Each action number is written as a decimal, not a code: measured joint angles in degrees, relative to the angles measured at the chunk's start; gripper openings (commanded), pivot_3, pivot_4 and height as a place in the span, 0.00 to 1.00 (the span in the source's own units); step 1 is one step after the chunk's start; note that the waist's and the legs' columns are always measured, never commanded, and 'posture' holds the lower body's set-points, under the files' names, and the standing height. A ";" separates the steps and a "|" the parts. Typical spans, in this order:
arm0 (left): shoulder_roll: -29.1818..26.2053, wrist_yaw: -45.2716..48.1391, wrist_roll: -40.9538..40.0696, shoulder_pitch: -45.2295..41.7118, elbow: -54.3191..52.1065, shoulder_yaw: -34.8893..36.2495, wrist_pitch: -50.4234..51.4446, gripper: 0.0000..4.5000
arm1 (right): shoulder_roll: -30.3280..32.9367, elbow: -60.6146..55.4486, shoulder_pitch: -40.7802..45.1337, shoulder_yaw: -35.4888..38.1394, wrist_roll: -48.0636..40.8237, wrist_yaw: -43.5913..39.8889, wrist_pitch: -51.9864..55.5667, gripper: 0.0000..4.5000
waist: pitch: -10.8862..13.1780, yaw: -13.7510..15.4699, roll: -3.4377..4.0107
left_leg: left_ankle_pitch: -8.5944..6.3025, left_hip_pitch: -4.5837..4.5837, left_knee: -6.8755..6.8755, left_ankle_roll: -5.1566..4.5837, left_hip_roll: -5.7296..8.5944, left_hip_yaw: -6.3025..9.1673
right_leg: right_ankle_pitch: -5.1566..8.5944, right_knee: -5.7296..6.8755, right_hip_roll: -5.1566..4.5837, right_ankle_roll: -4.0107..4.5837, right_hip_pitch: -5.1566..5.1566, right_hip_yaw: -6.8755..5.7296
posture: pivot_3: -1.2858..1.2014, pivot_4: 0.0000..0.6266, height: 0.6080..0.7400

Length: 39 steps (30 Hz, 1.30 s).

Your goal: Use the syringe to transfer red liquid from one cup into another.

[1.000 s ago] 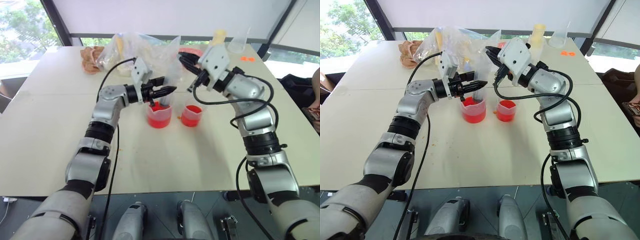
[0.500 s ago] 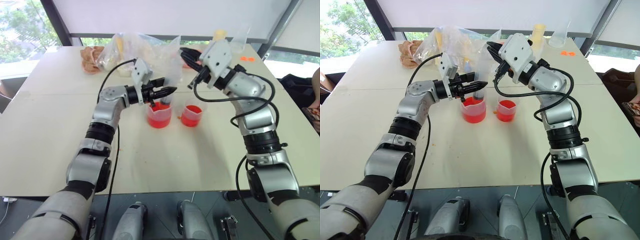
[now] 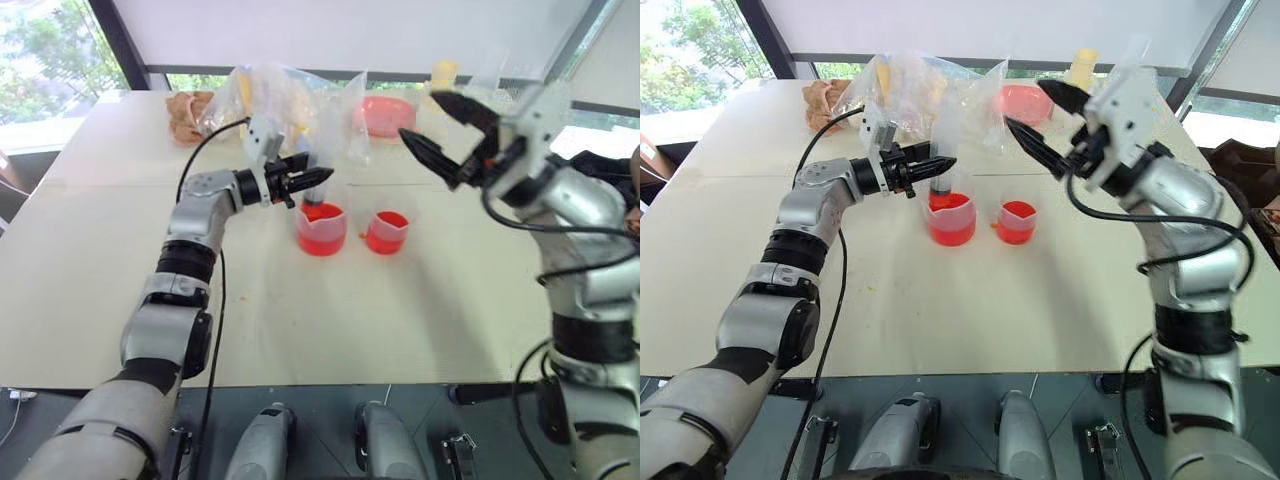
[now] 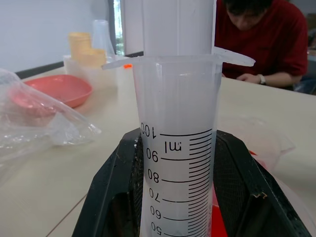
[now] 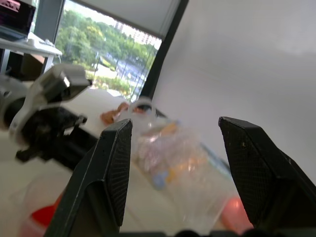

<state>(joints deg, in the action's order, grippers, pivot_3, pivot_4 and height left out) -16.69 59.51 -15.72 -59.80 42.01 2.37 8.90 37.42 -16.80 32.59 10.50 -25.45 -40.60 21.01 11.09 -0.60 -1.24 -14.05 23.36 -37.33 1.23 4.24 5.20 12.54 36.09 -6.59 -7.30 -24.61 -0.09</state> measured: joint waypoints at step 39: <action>16.36 4.16 1.60 -14.43 19.37 0.03 -12.08 0.32 | 3.69 11.01 6.44 -1.33 12.91 7.52 -11.61 0.64 | 0.02 -0.08 0.04 | -0.06 -0.06 -0.03 -0.10 0.01 -0.15 | -0.02 -0.05 -0.03 -0.07 0.08 0.02 | 0.52 0.24 1.00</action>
<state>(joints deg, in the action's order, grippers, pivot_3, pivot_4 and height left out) -0.33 63.68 -14.12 -74.23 61.38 2.40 -3.18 41.11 -5.79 39.02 9.16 -12.53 -33.08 9.41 11.11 -0.68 -1.20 -14.11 23.29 -37.37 1.14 4.26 5.05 12.52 36.04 -6.62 -7.37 -24.52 -0.08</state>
